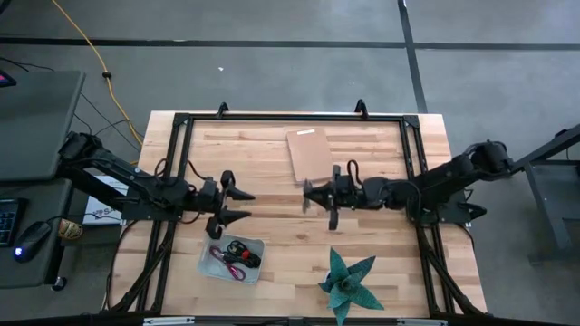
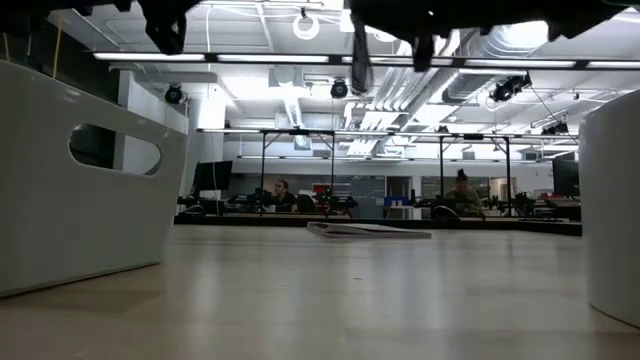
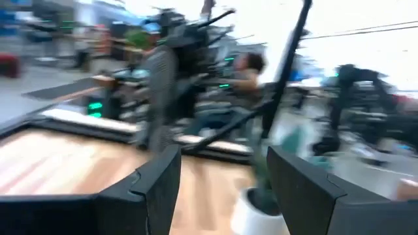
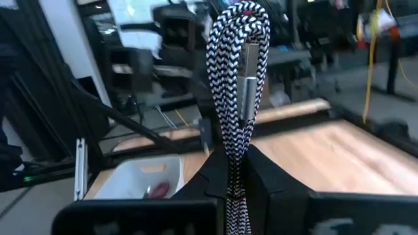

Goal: Pick and place USB-C Cables

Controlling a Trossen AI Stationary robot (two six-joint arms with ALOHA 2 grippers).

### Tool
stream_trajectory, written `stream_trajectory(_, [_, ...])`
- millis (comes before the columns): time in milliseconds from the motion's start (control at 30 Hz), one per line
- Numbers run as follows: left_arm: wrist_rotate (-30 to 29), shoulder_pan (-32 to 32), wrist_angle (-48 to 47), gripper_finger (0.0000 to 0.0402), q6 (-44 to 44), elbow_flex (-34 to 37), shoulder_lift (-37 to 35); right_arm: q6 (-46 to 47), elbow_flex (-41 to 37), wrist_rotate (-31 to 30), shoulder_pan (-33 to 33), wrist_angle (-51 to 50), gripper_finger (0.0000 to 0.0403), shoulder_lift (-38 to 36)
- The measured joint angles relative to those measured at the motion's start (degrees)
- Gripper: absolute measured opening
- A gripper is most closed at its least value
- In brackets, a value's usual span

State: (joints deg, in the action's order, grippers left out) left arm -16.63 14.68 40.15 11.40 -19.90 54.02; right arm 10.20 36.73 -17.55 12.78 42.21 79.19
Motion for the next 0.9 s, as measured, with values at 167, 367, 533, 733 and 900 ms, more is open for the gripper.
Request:
stream_trajectory(167, [-4.3, 0.0, 0.0, 0.0209, -2.6, 0.0, 1.2, -5.3, 3.6, 3.5, -1.3, 1.7, 0.0005, 3.2])
stream_trajectory(367, [-9.5, 0.0, -0.5, 0.0209, -3.5, 0.0, 1.3, -7.4, 4.8, 4.0, -0.4, 1.6, 0.0006, 5.4])
stream_trajectory(533, [-9.4, 0.0, -1.4, 0.0209, -3.1, 0.0, 1.3, -6.7, 4.8, 3.9, -0.4, 1.5, 0.0007, 5.3])
stream_trajectory(733, [-9.3, 0.0, -1.3, 0.0209, -1.9, 0.0, 1.6, -7.3, 4.8, 4.2, -0.4, 2.2, 0.0008, 5.3])
stream_trajectory(900, [-9.4, -0.1, 0.0, 0.0209, -1.1, -0.4, 5.6, -7.0, 4.9, 5.4, -0.4, 8.2, 0.0007, 7.6])
